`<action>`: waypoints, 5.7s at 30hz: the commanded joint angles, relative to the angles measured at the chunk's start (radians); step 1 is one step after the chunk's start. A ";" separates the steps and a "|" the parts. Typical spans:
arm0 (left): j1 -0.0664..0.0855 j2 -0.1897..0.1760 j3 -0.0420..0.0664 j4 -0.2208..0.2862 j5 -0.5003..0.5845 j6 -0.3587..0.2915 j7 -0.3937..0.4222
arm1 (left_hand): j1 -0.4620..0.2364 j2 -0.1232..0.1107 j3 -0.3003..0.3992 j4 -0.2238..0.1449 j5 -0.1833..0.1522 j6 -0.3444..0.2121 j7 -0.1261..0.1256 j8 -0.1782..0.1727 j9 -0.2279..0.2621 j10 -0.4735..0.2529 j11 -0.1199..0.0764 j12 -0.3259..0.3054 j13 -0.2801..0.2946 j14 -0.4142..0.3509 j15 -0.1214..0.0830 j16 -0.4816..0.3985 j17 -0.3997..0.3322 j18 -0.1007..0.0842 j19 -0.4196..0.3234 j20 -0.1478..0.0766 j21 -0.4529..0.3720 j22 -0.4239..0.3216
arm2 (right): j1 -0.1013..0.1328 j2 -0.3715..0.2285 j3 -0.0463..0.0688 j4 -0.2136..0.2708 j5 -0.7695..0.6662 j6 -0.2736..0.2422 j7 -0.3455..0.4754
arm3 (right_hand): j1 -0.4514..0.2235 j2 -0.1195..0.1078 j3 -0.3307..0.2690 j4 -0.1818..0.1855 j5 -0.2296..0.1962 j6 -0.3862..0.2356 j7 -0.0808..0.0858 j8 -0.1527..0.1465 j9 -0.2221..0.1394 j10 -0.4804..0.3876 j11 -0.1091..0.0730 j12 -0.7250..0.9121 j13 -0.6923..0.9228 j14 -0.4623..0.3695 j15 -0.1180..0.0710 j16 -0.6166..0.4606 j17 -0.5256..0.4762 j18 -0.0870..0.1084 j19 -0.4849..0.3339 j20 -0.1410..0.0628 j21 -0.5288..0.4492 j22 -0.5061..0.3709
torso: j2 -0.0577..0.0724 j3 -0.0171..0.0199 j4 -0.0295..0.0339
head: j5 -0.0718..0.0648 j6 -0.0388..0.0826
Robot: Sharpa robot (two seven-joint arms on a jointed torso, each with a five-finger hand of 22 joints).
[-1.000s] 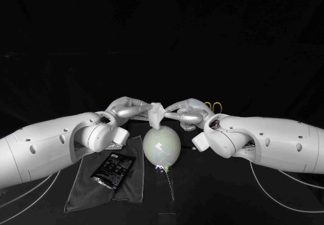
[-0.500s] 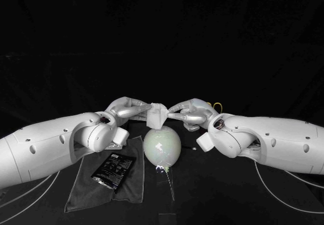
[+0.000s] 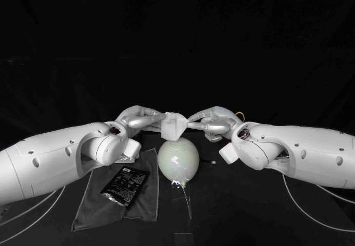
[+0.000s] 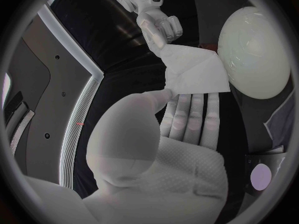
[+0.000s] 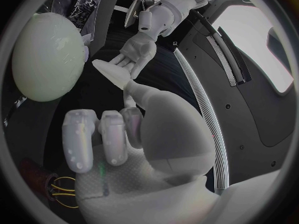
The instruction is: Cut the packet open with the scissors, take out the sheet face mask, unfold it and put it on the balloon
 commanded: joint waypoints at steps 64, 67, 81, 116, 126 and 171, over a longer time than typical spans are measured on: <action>0.001 -0.006 0.002 0.001 0.013 0.015 0.013 | -0.029 0.003 0.048 -0.077 0.003 -0.017 0.005 0.010 0.084 0.010 0.002 -0.012 0.001 0.030 -0.005 0.007 0.007 0.021 0.052 -0.018 0.043 0.019 | 0.007 -0.011 0.003 -0.025 -0.032 0.031 -0.005 | -0.002 0.010 0.010 -0.003 0.003 0.004 -0.003 0.039 0.056 0.052 -0.011 0.002 0.175 0.106 -0.009 0.004 0.263 -0.017 0.077 -0.007 0.005 0.248 | 0.000 0.0001 -0.0003 | 0.002 0.004; 0.001 -0.006 0.002 0.007 0.017 0.026 0.018 | -0.033 0.002 0.048 -0.078 0.003 -0.023 0.008 0.006 0.083 0.007 0.004 -0.015 0.000 0.030 -0.004 0.007 0.007 0.019 0.049 -0.018 0.043 0.020 | 0.009 -0.008 0.003 -0.028 -0.033 0.030 -0.005 | -0.002 0.010 0.010 -0.003 0.003 0.004 -0.003 0.039 0.056 0.052 -0.011 0.002 0.175 0.106 -0.009 0.004 0.263 -0.017 0.077 -0.007 0.005 0.248 | 0.000 0.0000 -0.0001 | 0.002 0.004; 0.001 -0.003 0.002 0.002 0.046 0.030 0.031 | -0.046 -0.006 0.043 -0.084 0.003 -0.037 0.015 -0.003 0.082 -0.010 0.011 -0.026 -0.002 0.039 -0.004 0.011 0.010 0.021 0.054 -0.020 0.051 0.024 | 0.037 0.002 0.005 -0.040 -0.038 0.025 -0.005 | -0.002 0.010 0.010 -0.003 0.003 0.004 -0.003 0.039 0.056 0.052 -0.011 0.002 0.175 0.106 -0.009 0.004 0.263 -0.017 0.077 -0.007 0.005 0.248 | 0.000 -0.0002 -0.0002 | -0.001 0.006; 0.001 -0.005 0.002 -0.005 0.052 0.035 -0.013 | -0.130 -0.126 -0.078 -0.052 0.002 -0.119 0.059 -0.074 0.047 -0.134 0.056 -0.027 -0.001 -0.080 0.042 -0.045 -0.003 0.013 -0.001 0.006 0.013 0.000 | 0.056 0.006 0.007 -0.037 -0.075 0.037 -0.009 | -0.005 0.010 0.014 -0.007 0.003 0.002 -0.003 0.041 0.059 0.052 -0.011 0.002 0.175 0.106 -0.009 0.004 0.263 -0.017 0.077 -0.008 0.006 0.248 | 0.000 0.0000 -0.0006 | -0.003 0.014; 0.002 -0.006 0.002 -0.014 0.052 0.024 -0.015 | -0.123 -0.127 -0.102 -0.044 0.002 -0.136 0.065 -0.092 0.034 -0.166 0.065 -0.030 -0.002 -0.107 0.051 -0.056 -0.010 0.010 -0.014 0.008 -0.002 -0.010 | 0.059 0.004 0.007 -0.036 -0.080 0.041 -0.013 | -0.005 0.010 0.014 -0.007 0.003 0.002 -0.003 0.041 0.059 0.052 -0.011 0.002 0.175 0.106 -0.009 0.004 0.263 -0.017 0.077 -0.008 0.006 0.248 | -0.001 -0.0002 0.0001 | -0.003 0.015; -0.059 -0.033 0.001 0.101 -0.159 -0.002 0.295 | -0.004 -0.117 -0.058 -0.073 0.002 -0.119 0.031 -0.139 -0.016 -0.181 0.065 -0.036 -0.006 -0.140 0.060 -0.097 -0.022 0.012 -0.006 0.008 -0.026 -0.035 | 0.077 0.022 0.008 -0.065 -0.085 -0.092 -0.115 | -0.008 0.009 0.023 -0.014 0.003 -0.002 -0.003 0.044 0.064 0.050 -0.011 -0.004 0.171 0.106 -0.009 0.004 0.263 -0.016 0.074 -0.008 -0.001 0.246 | 0.000 -0.0008 0.0000 | -0.014 0.016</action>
